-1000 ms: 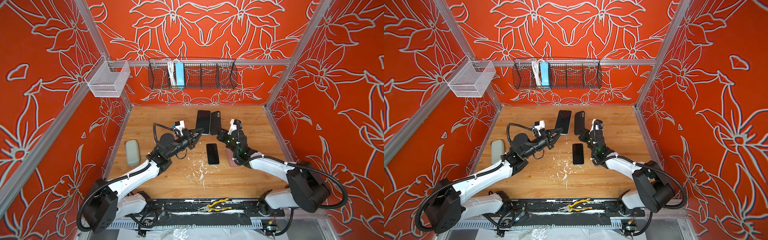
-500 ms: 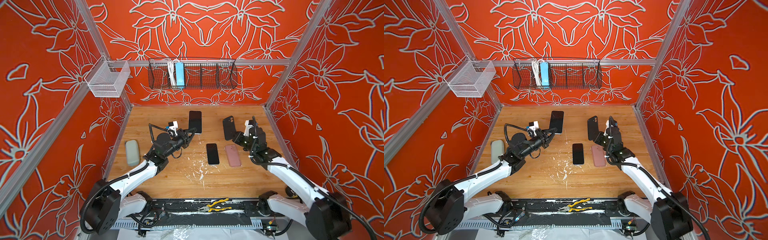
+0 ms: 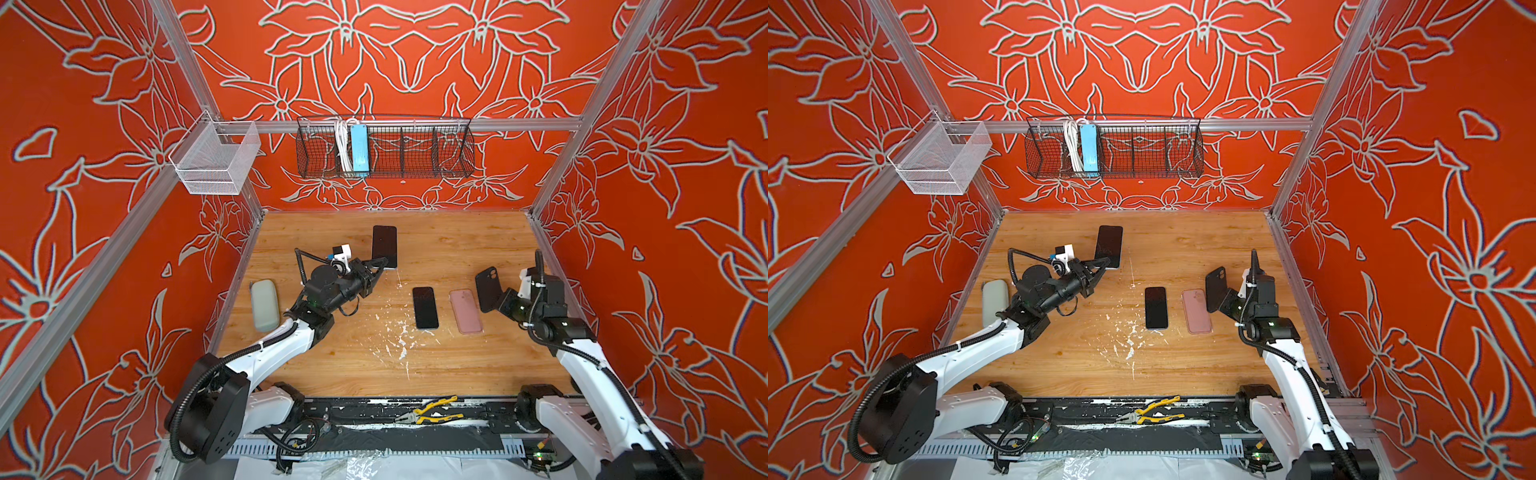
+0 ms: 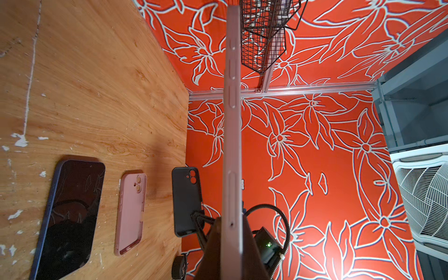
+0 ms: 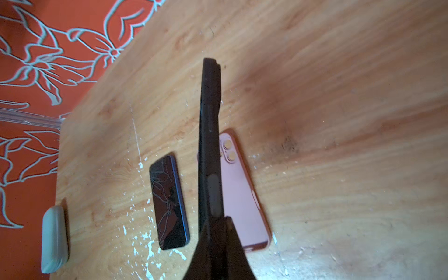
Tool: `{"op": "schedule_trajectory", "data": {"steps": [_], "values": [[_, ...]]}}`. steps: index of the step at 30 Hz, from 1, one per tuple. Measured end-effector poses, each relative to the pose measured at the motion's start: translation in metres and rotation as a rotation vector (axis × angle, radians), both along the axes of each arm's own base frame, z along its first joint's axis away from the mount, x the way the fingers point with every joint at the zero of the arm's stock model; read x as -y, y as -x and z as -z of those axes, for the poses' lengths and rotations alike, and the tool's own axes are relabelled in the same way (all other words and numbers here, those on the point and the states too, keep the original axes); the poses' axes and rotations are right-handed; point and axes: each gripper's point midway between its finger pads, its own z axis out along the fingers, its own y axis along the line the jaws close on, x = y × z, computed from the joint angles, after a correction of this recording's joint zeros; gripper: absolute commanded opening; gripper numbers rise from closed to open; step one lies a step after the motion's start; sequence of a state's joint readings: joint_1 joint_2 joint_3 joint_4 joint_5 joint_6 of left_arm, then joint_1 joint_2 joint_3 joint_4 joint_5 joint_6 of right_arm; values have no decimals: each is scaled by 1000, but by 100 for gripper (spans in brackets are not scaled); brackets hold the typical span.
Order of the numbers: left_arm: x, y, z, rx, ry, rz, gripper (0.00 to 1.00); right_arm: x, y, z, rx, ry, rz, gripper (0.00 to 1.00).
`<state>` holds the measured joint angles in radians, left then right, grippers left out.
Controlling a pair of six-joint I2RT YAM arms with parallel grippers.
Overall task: Take the phone out of the phone case
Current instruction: Place the phone case at the middle-right of the table.
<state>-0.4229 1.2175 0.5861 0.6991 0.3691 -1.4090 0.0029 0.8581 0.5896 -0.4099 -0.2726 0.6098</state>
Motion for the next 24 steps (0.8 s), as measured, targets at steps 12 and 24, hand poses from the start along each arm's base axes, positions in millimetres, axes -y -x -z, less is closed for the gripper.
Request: {"op": "schedule_trajectory", "data": {"steps": [12, 24], "values": [[-1, -1, -3, 16, 4, 4, 0, 12, 5, 23, -35, 31, 7, 4], [0, -5, 9, -8, -10, 4, 0, 8, -9, 25, -8, 31, -32, 4]]}}
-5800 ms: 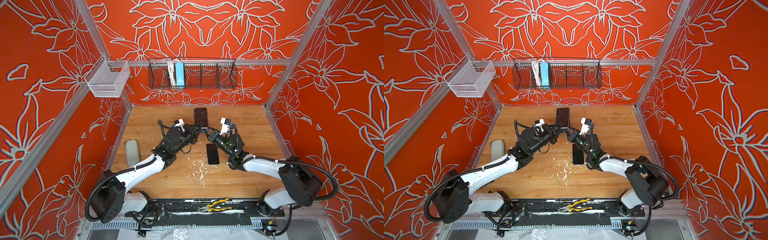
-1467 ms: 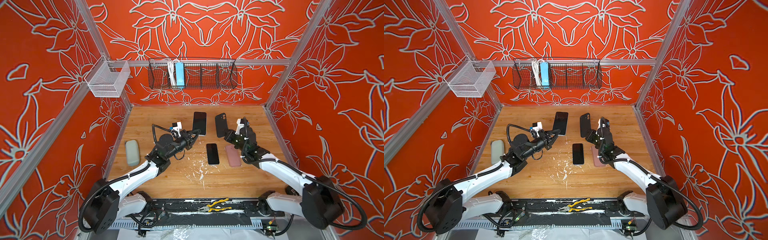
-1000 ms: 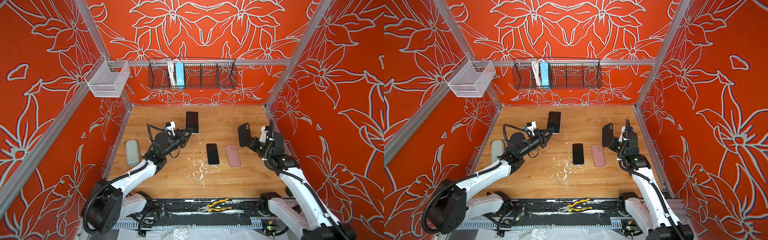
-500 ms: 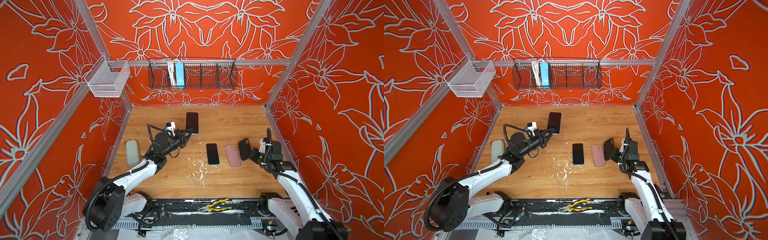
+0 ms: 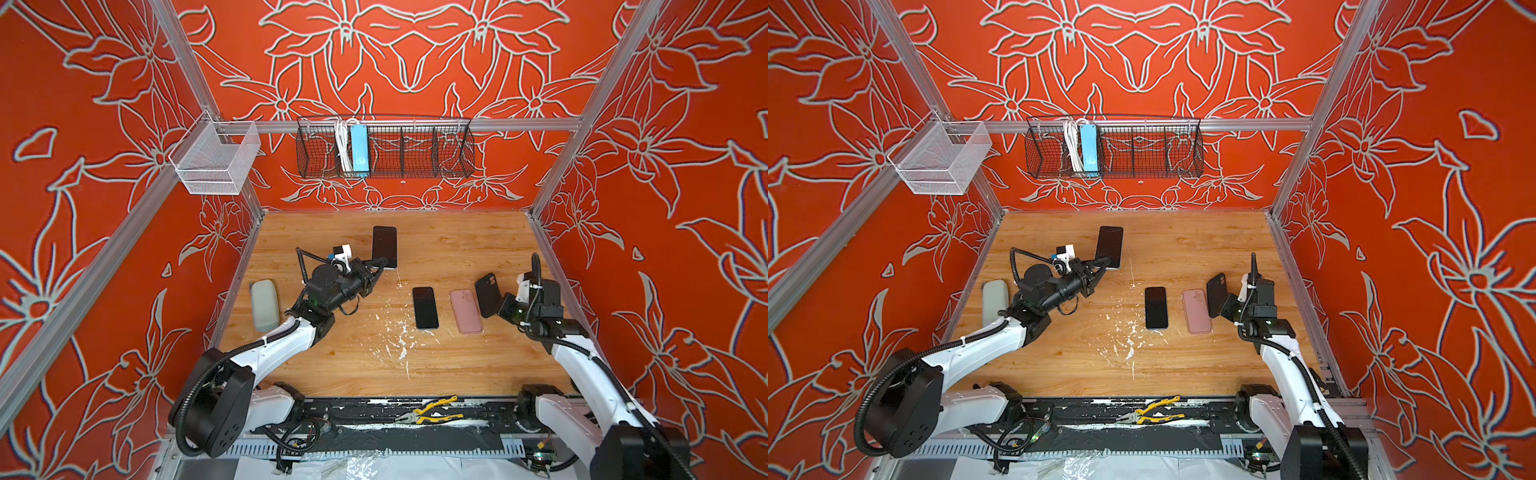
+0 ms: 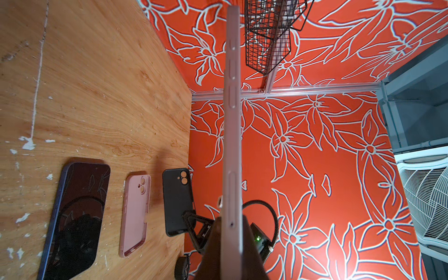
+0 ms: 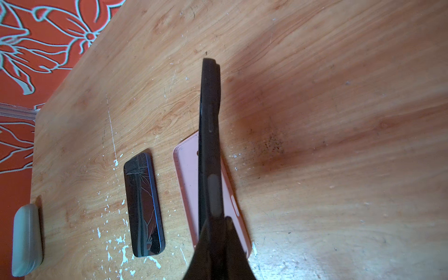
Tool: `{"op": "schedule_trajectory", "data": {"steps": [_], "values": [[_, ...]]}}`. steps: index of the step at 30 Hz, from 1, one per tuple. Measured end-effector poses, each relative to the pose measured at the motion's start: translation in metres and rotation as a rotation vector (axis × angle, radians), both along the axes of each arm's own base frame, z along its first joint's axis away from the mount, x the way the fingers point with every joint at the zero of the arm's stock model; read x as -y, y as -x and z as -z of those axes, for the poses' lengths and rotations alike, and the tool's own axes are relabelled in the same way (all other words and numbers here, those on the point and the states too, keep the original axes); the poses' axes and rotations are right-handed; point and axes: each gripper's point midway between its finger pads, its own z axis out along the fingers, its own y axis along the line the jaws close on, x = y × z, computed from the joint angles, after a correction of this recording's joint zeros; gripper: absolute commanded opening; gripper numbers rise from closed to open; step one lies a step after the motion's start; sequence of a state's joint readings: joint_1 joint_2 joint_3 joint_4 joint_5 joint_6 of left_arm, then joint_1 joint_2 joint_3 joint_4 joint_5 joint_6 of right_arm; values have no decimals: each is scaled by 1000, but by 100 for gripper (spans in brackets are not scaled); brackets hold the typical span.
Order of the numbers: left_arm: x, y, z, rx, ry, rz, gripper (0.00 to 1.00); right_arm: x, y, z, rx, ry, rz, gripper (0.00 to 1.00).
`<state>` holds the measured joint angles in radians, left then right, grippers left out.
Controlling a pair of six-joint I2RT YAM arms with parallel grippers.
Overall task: Take the phone out of the phone case
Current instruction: Place the phone case at the middle-right of the table.
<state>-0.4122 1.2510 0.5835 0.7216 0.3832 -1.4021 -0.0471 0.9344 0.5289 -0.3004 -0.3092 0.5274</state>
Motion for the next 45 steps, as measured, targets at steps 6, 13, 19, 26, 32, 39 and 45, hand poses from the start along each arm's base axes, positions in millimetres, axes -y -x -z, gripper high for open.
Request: {"op": "schedule_trajectory", "data": {"steps": [6, 13, 19, 26, 32, 39, 45], "values": [[0, 1, 9, -11, -9, 2, 0, -1, -3, 3, -1, 14, -22, 5], [0, 1, 14, -17, -18, 4, 0, 0, -3, 18, -48, 38, -46, 6], [0, 1, 15, -17, -20, 4, 0, 6, -3, 20, -49, 74, -36, 9], [0, 0, 17, -19, -20, 5, 0, 12, -4, 25, -67, 94, -13, 14], [-1, -1, 19, -21, -20, 4, 0, 18, -2, 38, -115, 110, 17, 15], [0, -2, 22, -29, -24, 6, 0, 24, 0, 46, -147, 123, 53, 19], [1, -4, 26, -36, -25, 11, 0, 29, 9, 59, -186, 137, 89, 19]]}}
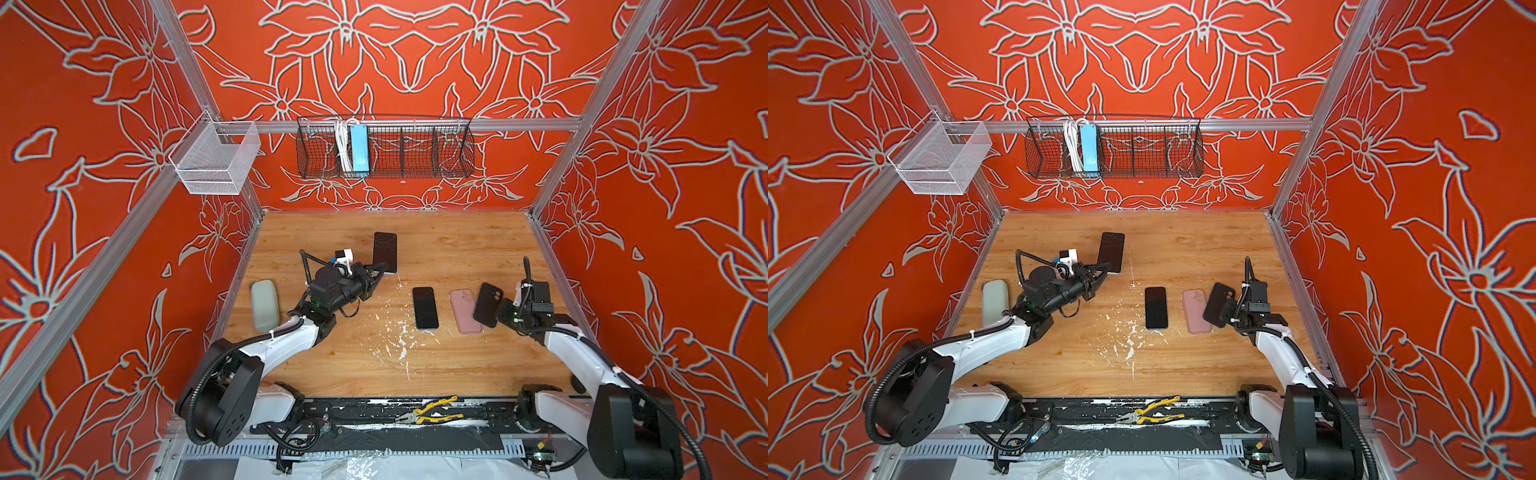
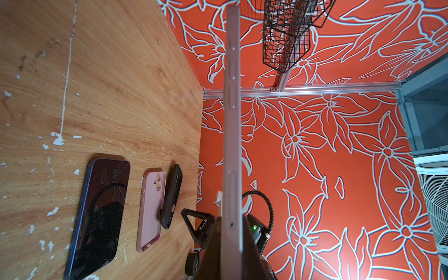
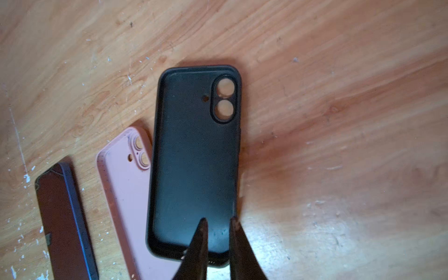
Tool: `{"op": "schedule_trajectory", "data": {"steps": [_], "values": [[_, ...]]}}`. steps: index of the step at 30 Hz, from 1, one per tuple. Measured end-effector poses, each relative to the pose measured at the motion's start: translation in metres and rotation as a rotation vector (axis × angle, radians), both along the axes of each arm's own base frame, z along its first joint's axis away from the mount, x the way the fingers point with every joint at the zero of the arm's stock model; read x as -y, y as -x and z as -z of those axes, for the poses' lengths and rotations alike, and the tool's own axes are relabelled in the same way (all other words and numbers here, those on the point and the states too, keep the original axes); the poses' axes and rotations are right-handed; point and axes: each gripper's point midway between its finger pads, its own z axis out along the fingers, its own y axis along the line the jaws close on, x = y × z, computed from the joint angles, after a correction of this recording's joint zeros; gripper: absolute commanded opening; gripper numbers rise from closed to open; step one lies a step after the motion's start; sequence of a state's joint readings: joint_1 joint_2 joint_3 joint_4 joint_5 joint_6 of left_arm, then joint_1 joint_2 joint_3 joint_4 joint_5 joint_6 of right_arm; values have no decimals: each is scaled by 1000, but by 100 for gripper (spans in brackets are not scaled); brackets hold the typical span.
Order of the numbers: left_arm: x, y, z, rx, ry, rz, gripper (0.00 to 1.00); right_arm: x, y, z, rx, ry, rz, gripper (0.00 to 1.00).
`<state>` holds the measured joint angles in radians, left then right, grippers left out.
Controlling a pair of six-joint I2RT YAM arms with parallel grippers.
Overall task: Take the phone out of the phone case
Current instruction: Place the phone case at the middle-right of the table.
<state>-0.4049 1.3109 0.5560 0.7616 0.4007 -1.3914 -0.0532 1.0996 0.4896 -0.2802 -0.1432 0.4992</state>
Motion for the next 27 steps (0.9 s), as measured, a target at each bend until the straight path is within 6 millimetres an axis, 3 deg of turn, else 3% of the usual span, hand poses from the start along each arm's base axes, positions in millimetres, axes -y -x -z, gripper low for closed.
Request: {"op": "schedule_trajectory", "data": {"steps": [5, 12, 19, 27], "values": [[1, 0, 2, -3, -1, 3, 0, 2, 5, 4, -10, 6, 16, 21], [1, -1, 3, -4, -1, 5, 0, -3, 3, -1, 9, -29, 20, 42], [1, -1, 8, 6, -25, 8, 0, -31, -13, -14, 4, -23, -47, 52], [-2, 11, 51, -55, -94, 26, 0, -60, -36, -34, 34, 22, -101, 56]]}}
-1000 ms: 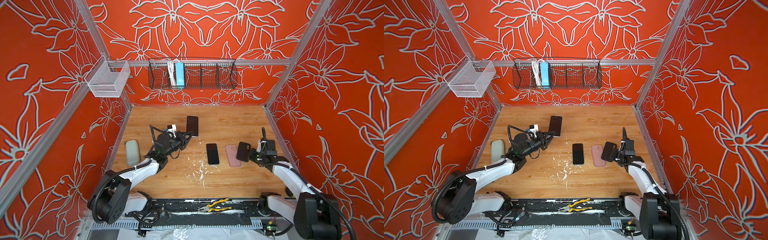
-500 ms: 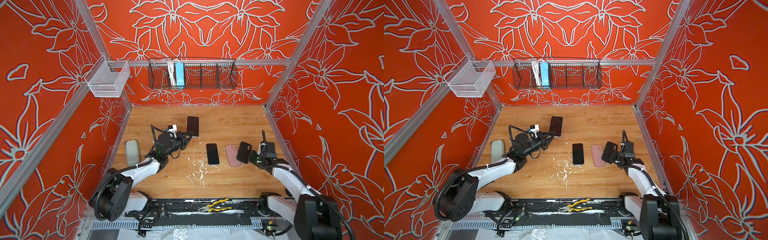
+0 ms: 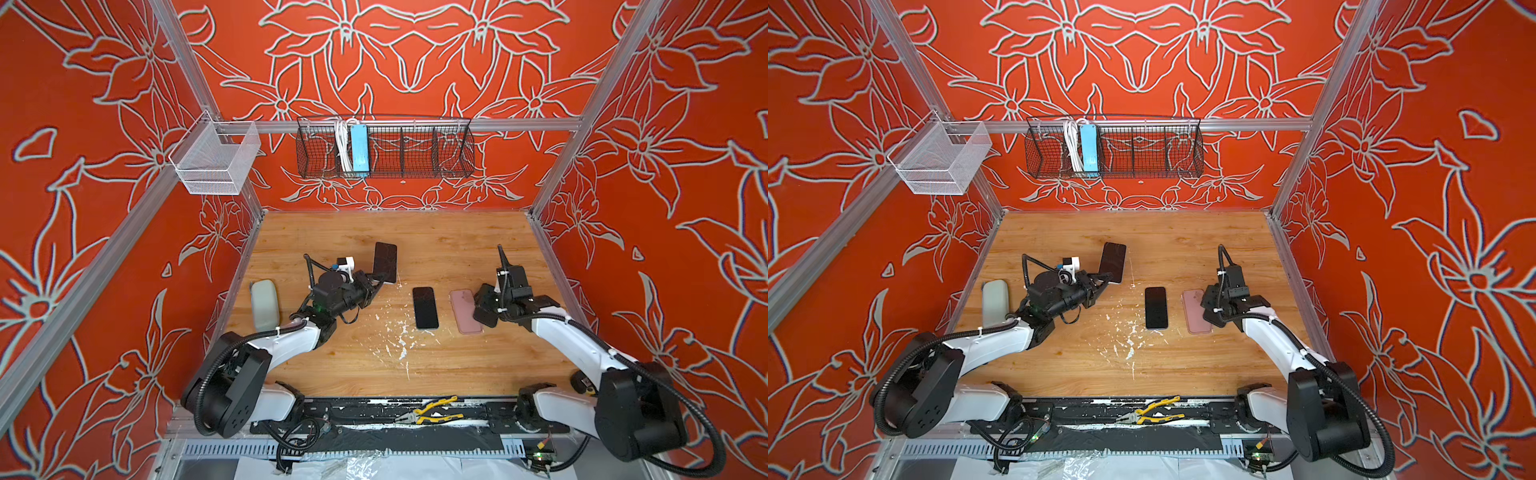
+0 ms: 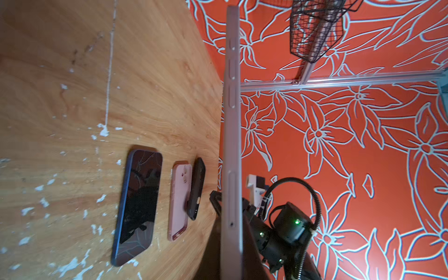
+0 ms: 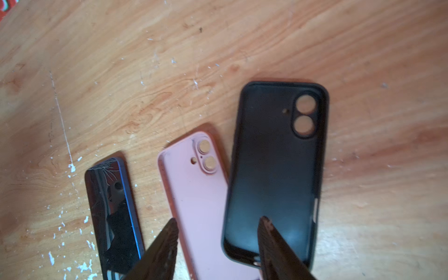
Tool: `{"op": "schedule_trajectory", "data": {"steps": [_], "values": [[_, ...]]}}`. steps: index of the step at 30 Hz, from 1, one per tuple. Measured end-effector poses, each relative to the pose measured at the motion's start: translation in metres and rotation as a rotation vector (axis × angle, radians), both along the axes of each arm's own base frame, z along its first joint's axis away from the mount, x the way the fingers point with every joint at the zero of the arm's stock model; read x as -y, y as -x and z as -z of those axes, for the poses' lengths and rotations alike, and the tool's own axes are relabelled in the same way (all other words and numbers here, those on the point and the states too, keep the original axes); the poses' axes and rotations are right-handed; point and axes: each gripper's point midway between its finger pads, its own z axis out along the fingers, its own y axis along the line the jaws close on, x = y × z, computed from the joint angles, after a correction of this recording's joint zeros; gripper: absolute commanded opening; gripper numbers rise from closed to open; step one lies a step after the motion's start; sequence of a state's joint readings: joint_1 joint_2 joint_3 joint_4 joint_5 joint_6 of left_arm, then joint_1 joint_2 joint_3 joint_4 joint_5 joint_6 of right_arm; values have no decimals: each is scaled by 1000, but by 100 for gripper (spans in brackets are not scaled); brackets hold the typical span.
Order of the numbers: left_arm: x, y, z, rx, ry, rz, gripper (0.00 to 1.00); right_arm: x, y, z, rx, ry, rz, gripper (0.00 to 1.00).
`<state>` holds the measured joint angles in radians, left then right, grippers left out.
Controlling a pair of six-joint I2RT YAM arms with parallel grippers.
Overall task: Take the phone out of the phone case
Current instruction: Place the phone case at the middle-right of the table, then place the phone at the center of the table.
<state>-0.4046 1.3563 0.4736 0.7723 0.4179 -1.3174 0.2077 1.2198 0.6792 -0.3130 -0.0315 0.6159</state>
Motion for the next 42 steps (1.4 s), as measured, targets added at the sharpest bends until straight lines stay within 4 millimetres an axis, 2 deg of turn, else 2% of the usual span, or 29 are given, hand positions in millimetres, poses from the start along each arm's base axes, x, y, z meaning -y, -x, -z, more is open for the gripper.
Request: {"op": "schedule_trajectory", "data": {"steps": [4, 12, 13, 14, 15, 21, 27, 37, 42], "values": [[-3, 8, 17, -25, -26, 7, 0, -14, -2, 1, -7, 9, -30, 59], [-9, 24, 48, -49, -95, 11, 0, -48, -2, 3, -9, -2, -116, 70], [-9, 28, 53, -54, -107, 12, 0, -52, -3, 2, -3, -5, -126, 75], [-9, 32, 59, -60, -121, 16, 0, -57, -5, -1, 6, -9, -136, 94], [-9, 36, 64, -66, -133, 20, 0, -61, -7, -3, 12, -17, -142, 98], [-3, 49, 78, -51, -190, 43, 0, -75, -14, -11, 49, -34, -171, 98], [5, 50, 83, -15, -223, 57, 0, -76, -17, -13, 62, -38, -171, 98], [18, 51, 126, -83, -201, 54, 0, -73, -13, -19, 84, -39, -167, 98], [25, 46, 133, -79, -146, 31, 2, -70, -12, -25, 104, -35, -159, 98]]}}
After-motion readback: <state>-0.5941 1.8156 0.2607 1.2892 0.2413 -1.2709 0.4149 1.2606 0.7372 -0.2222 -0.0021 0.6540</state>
